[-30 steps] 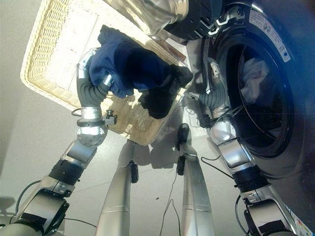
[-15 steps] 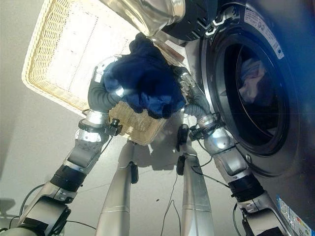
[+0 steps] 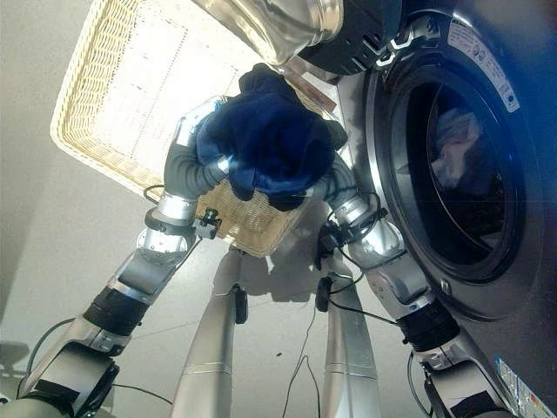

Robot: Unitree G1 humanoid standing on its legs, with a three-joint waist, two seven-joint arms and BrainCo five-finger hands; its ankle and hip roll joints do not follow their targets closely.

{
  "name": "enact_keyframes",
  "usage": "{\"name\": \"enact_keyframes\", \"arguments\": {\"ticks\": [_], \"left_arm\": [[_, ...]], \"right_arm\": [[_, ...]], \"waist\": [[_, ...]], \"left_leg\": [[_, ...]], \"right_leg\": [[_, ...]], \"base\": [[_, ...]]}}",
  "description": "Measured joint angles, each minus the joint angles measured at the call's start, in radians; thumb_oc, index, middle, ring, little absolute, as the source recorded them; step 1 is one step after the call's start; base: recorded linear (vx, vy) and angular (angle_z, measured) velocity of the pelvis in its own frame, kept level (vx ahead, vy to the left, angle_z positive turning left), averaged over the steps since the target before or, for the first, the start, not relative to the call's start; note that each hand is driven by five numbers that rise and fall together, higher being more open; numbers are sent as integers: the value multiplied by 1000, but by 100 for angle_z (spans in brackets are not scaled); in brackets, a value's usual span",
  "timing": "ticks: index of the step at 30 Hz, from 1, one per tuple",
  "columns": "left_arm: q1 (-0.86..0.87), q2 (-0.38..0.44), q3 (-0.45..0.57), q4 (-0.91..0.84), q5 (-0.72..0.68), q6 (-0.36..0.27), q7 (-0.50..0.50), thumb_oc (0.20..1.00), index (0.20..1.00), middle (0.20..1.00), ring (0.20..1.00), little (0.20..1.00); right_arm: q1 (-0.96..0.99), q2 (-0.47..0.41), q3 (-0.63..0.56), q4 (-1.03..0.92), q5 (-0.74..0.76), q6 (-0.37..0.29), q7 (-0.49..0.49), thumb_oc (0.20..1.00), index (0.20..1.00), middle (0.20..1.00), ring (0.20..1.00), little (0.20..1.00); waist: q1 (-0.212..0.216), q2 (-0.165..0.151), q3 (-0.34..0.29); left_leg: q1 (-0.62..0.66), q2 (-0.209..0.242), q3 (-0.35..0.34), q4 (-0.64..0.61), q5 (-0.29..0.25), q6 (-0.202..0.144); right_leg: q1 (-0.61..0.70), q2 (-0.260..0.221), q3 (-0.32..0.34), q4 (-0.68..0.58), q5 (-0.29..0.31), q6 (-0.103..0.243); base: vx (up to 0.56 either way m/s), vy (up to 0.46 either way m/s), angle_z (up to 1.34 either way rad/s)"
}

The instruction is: Put the clothes into the washing machine.

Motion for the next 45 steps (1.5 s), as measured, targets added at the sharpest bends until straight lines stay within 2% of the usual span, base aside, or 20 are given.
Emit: {"name": "enact_keyframes", "arguments": {"ticks": [5, 8, 9, 10, 11, 31, 32, 33, 34, 35, 37, 40, 41, 45], "left_arm": [[-19, 32, -17, 0, 132, 47, 109, 200, 200, 200, 200, 200], [-24, 36, -18, 0, 164, 57, 133, 200, 200, 200, 200, 200], [-25, 37, -18, 0, 172, 60, 136, 200, 200, 200, 200, 200], [-25, 37, -18, 0, 172, 62, 136, 200, 200, 200, 200, 200], [-25, 38, -18, 0, 172, 64, 136, 200, 200, 200, 200, 200], [-46, 35, -47, -6, 171, 69, 94, 200, 200, 200, 200, 200], [-46, 34, -47, -6, 171, 69, 94, 275, 275, 275, 275, 275], [-46, 34, -47, -6, 171, 69, 94, 501, 501, 501, 501, 501], [-46, 33, -47, -6, 171, 69, 98, 865, 865, 865, 865, 865], [-46, 32, -47, -6, 171, 69, 103, 1000, 1000, 1000, 1000, 1000], [-39, 26, -49, -7, 172, 73, 125, 1000, 1000, 1000, 1000, 1000], [-28, 6, -53, -6, 164, 122, 213, 1000, 1000, 1000, 1000, 1000], [-15, -11, -52, -5, 146, 147, 265, 1000, 1000, 1000, 1000, 1000], [43, -87, -8, 24, 71, 155, 414, 1000, 1000, 1000, 1000, 1000]], "right_arm": [[1, 0, 1, 0, 70, -7, 4, 1000, 1000, 1000, 1000, 1000], [-1, 3, 1, 0, 84, -26, 4, 1000, 1000, 1000, 1000, 1000], [-1, 3, 1, 0, 86, -35, 3, 928, 928, 928, 928, 928], [0, 3, 1, 0, 87, -41, 3, 319, 319, 319, 319, 319], [0, 4, 1, 0, 88, -44, 3, 200, 200, 200, 200, 200], [2, 33, -18, 0, 136, -51, -38, 200, 200, 200, 200, 200], [2, 37, -17, 0, 143, -51, -39, 200, 200, 200, 200, 200], [3, 39, -17, 0, 144, -51, -40, 200, 200, 200, 200, 200], [4, 40, -17, 0, 145, -51, -40, 200, 200, 200, 200, 200], [4, 41, -17, 0, 146, -51, -40, 200, 200, 200, 200, 200], [6, 44, -17, 0, 157, -51, -40, 200, 200, 200, 200, 200], [13, 46, -15, 0, 177, -51, -39, 200, 200, 200, 200, 200], [20, 52, -6, 0, 194, -51, -39, 200, 200, 200, 200, 200], [23, 108, 0, 5, 267, -66, -38, 200, 200, 200, 200, 200]], "waist": [[0, 0, 0], [0, 0, 0], [1, 0, 0], [1, 0, 0], [0, 0, 0], [1, 1, 0], [1, 1, 0], [1, 1, 0], [1, 1, 0], [1, 1, 0], [2, 1, 0], [4, 1, 0], [5, 1, 0], [14, 1, 0]], "left_leg": [[0, 1, 0, 0, 0, 0], [0, 1, 0, 0, 0, 0], [0, 1, 0, 0, 0, 0], [0, 1, 0, 0, 0, 0], [0, 1, 0, 0, 0, 0], [0, 1, 1, 0, -1, -1], [0, 1, 1, 0, -1, -1], [0, 1, 1, 0, -1, -1], [0, 1, 1, 0, -1, -1], [0, 1, 1, 0, -1, -1], [0, 1, 1, 1, -1, -1], [-1, 1, 1, 4, -1, -1], [-3, 2, 1, 11, -1, -1], [-3, 6, -2, 16, -4, -5]], "right_leg": [[0, 0, -1, 0, 0, -1], [0, 0, -1, -1, 1, -2], [0, 0, -1, -1, 1, -2], [0, 0, -1, -1, 0, -2], [0, 0, -1, -1, 0, -1], [-1, -1, -1, -1, 0, -2], [-1, -1, -1, -1, 0, -2], [-1, -1, -1, -1, 0, -1], [-1, 0, -1, -1, 0, -2], [-1, 0, -1, -1, 0, -1], [-1, 0, -1, -1, 0, -1], [0, 0, -1, 0, 0, -2], [1, 1, -1, 0, 0, -2], [2, 2, -6, 4, -3, -4]], "base": [[0, 0, 0], [0, 0, 0], [0, 0, 0], [0, 0, 0], [0, 0, 0], [0, 0, 0], [0, 0, 0], [0, 0, 0], [0, 0, 0], [0, 0, 0], [0, 0, 0], [-1, -12, 0], [-4, -42, -1], [3, -50, 0]]}}
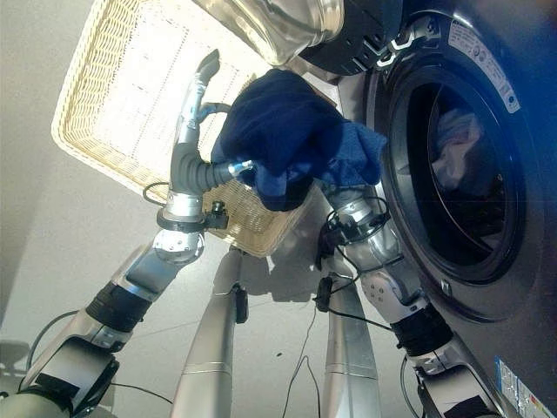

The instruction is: Put the clothes into the washing machine.

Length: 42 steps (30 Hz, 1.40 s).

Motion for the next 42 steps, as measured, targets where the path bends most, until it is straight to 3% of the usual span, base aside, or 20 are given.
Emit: {"name": "enact_keyframes", "arguments": {"ticks": [6, 12, 21, 34, 36, 38, 39, 40, 42], "left_arm": [[41, -27, 48, 1, 1, -6, 131, 1000, 1000, 1000, 1000, 1000], [45, -50, 71, 1, -2, -32, 142, 1000, 1000, 1000, 1000, 1000], [42, -55, 76, 70, -117, -109, 130, 1000, 1000, 1000, 1000, 1000], [-111, -2, 66, 414, -145, -112, 151, 1000, 1000, 1000, 1000, 1000], [-167, 21, -5, 535, -145, -122, 146, 1000, 1000, 1000, 1000, 1000], [-185, 61, -27, 560, -155, -125, 146, 1000, 1000, 1000, 1000, 1000], [-182, 78, -34, 564, -155, -125, 151, 1000, 1000, 1000, 1000, 1000], [-182, 91, -40, 565, -157, -124, 156, 1000, 1000, 1000, 1000, 1000], [-170, 106, -53, 564, -158, -124, 161, 1000, 1000, 1000, 1000, 1000]], "right_arm": [[-3, 45, -7, 0, 84, -24, -1, 200, 200, 200, 200, 200], [18, 58, -31, 11, 143, -57, -20, 200, 200, 200, 200, 200], [12, 66, -111, 193, 253, -110, -74, 200, 200, 200, 200, 200], [-104, -7, -211, 739, 487, -95, -139, 200, 200, 200, 200, 200], [-192, -61, -215, 954, 524, -92, -166, 200, 200, 200, 200, 200], [-288, -149, -299, 1089, 595, -128, -248, 200, 200, 200, 200, 200], [-315, -204, -329, 1101, 629, -181, -313, 200, 200, 200, 200, 200], [-332, -196, -372, 1088, 644, -299, -357, 200, 200, 200, 200, 200], [-339, -209, -372, 1071, 644, -363, -472, 200, 200, 200, 200, 200]], "waist": [[11, 0, 0], [6, 0, 0], [7, 0, 0], [4, 0, 0], [6, 0, 0], [8, -1, 0], [8, -1, 0], [6, -1, 0], [7, -1, 1]], "left_leg": [[-1, -5, -17, 3, -4, -6], [-1, -6, -19, 6, -3, -3], [3, -4, -19, 18, -4, -5], [1, 11, -14, 17, -8, -10], [3, 14, -9, 21, -9, -11], [-4, 18, -12, 21, -9, -11], [-9, 20, -13, 24, -9, -11], [-13, 22, -15, 25, -9, -11], [-15, 26, -18, 26, -9, -10]], "right_leg": [[3, -6, -14, 11, -9, -6], [8, -8, -17, 10, -8, -8], [17, -5, -16, 9, -9, -7], [17, 5, -17, -10, 0, -18], [21, 8, -15, -14, 5, -20], [19, 13, -18, -19, 9, -20], [20, 19, -21, -25, 13, -20], [21, 19, -23, -33, 17, -20], [23, 23, -25, -41, 22, -20]], "base": [[10, -8, 6], [2, 0, 1], [0, 0, 0], [-1, 10, -2], [12, -14, -5], [17, -60, -4], [7, -63, -4], [2, -50, -3], [0, -22, -1]]}}
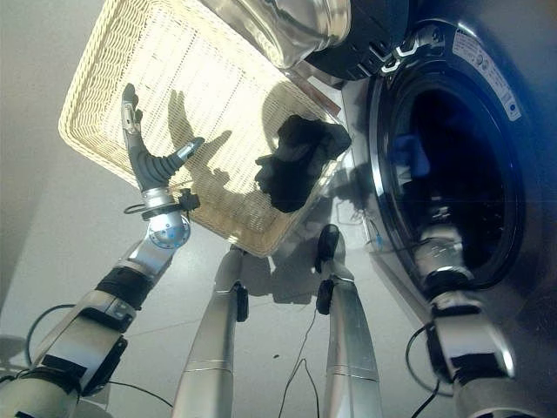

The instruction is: Put the clothes into the washing machine.

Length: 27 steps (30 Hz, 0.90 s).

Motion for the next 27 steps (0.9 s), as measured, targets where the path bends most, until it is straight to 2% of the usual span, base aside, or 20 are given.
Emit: {"name": "enact_keyframes", "arguments": {"ticks": [2, 4, 8, 9, 10, 11, 13, 14, 17, 19, 20, 22, 25, 27], "left_arm": [[5, 6, 0, 0, -20, 0, 2, 1000, 1000, 1000, 1000, 1000], [6, 43, 0, 2, -71, 6, 4, 1000, 1000, 1000, 1000, 1000], [-1, 66, 1, 3, -101, 16, -2, 1000, 1000, 1000, 1000, 1000], [-11, 104, 6, 8, -138, 19, -12, 1000, 1000, 1000, 1000, 1000], [-15, 105, 6, 12, -138, 19, -13, 1000, 1000, 1000, 1000, 1000], [-23, 104, 3, 33, -138, 20, -24, 1000, 1000, 1000, 1000, 1000], [-21, 104, 3, 36, -140, 21, -32, 1000, 1000, 1000, 1000, 1000], [-24, 103, 2, 39, -140, 21, -37, 1000, 1000, 1000, 1000, 1000], [-63, 95, -28, 57, -144, 25, -43, 1000, 1000, 1000, 1000, 1000], [-84, 90, -43, 55, -144, 35, -44, 1000, 1000, 1000, 1000, 1000], [-86, 90, -43, 55, -145, 40, -44, 1000, 1000, 1000, 1000, 1000], [-96, 85, -44, 55, -145, 43, -44, 1000, 1000, 1000, 1000, 1000], [-104, 84, -44, 56, -144, 44, -44, 1000, 1000, 1000, 1000, 1000], [-112, 82, -44, 58, -144, 54, -44, 1000, 1000, 1000, 1000, 1000]], "right_arm": [[-2, -4, 0, -1, -2, -30, -50, 200, 200, 200, 200, 200], [-5, -16, -1, -40, -50, -88, -178, 200, 200, 200, 200, 200], [-4, -21, -1, -38, -89, -102, -213, 200, 200, 200, 200, 200], [-1, -33, -3, -34, -127, -101, -225, 1000, 1000, 1000, 1000, 1000], [-3, -35, -2, -30, -134, -100, -224, 1000, 1000, 1000, 1000, 1000], [-17, -39, 17, -6, -224, -79, -241, 1000, 1000, 1000, 1000, 1000], [-24, -42, 29, -11, -297, -53, -257, 1000, 1000, 1000, 1000, 1000], [-38, -42, 55, 15, -377, -13, -275, 1000, 1000, 1000, 1000, 1000], [-62, -65, 189, 79, -654, 212, -332, 1000, 1000, 1000, 1000, 1000], [-90, -85, 265, 108, -823, 373, -330, 1000, 1000, 1000, 1000, 1000], [-103, -89, 305, 128, -861, 416, -328, 1000, 1000, 1000, 1000, 1000], [-120, -100, 365, 144, -966, 551, -284, 1000, 1000, 1000, 1000, 1000], [-126, -103, 374, 135, -1036, 624, -262, 1000, 1000, 1000, 1000, 1000], [-125, -101, 374, 114, -1050, 635, -259, 1000, 1000, 1000, 1000, 1000]], "waist": [[1, 0, 0], [-2, -2, 1], [-2, -2, 1], [-2, -3, 2], [-2, -3, 2], [-5, -3, 2], [-15, -4, 2], [-24, -3, 2], [-28, -3, 2], [-25, -3, 2], [-24, -2, 1], [-24, -2, 1], [-25, -2, 1], [-25, -2, 1]], "left_leg": [[-3, 2, 0, 0, 0, 0], [-14, 2, 0, 3, 3, 5], [-15, 3, 0, 2, 5, 7], [-15, 1, 0, -6, 10, 14], [-15, -1, 0, -8, 11, 16], [-15, -10, -1, -12, 15, 20], [-15, -14, -1, -13, 18, 23], [-15, -16, -1, -16, 20, 27], [-15, -22, -2, -24, 23, 29], [-15, -23, -3, -28, 24, 28], [-15, -23, -3, -29, 24, 28], [-18, -20, -5, -30, 23, 30], [-29, -19, -6, -31, 23, 29], [-32, -21, -6, -37, 26, 25]], "right_leg": [[1, 3, -1, -7, 6, 1], [-4, 9, 2, -26, 21, 4], [-4, 9, 4, -34, 29, 6], [-2, 7, 8, -44, 40, 12], [-2, 6, 7, -45, 41, 12], [-2, 2, 7, -45, 42, 14], [-2, -4, 6, -45, 42, 17], [-2, -7, 6, -44, 43, 20], [-4, -11, 5, -44, 45, 23], [-6, -11, 4, -43, 41, 28], [-7, -11, 3, -42, 41, 29], [-9, -10, 0, -41, 40, 28], [-18, -11, -5, -42, 39, 28], [-23, -12, -5, -41, 38, 27]], "base": [[-5, 1, -4], [-15, 18, -8], [-3, 5, -2], [0, 0, 0], [0, 0, 0], [-1, 2, 5], [0, -1, 6], [0, 0, 4], [-1, 2, 1], [1, -16, 0], [5, -35, 0], [0, 0, 0], [0, 0, 0], [0, 0, 0]]}}
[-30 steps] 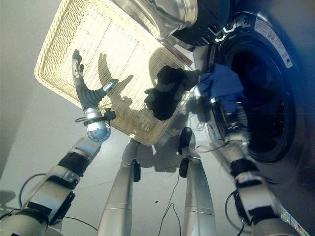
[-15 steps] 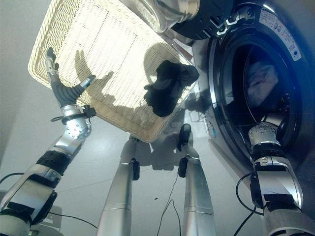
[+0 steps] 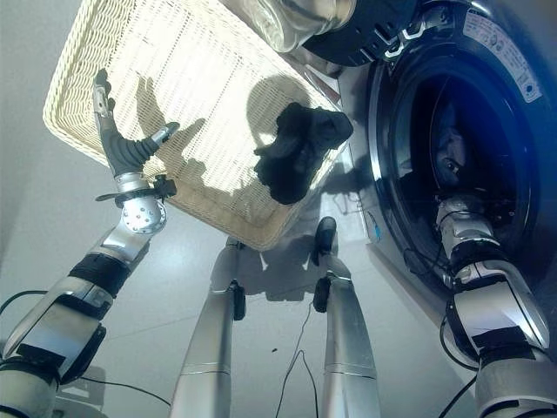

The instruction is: Put the clothes into the washing machine.

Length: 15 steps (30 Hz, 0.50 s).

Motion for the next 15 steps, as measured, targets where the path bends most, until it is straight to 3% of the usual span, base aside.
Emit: {"name": "enact_keyframes", "arguments": {"ticks": [11, 15], "left_arm": [[-12, -19, 10, 10, 12, 35, 36, 1000, 1000, 1000, 1000, 1000], [6, -45, 51, 9, 50, 37, 58, 1000, 1000, 1000, 1000, 1000]], "right_arm": [[136, 54, 41, -383, -220, -19, -88, 1000, 1000, 1000, 1000, 1000], [224, 111, 44, -521, -371, -58, -116, 1000, 1000, 1000, 1000, 1000]], "waist": [[-12, 0, 0], [-33, 1, 0]], "left_leg": [[0, -4, 22, -15, 0, 0], [0, -4, 31, -18, -2, -2]], "right_leg": [[-25, -6, 15, 15, -18, -4], [-36, -4, 26, 26, -23, -6]], "base": [[-12, 62, 0], [-11, 57, -2]]}}
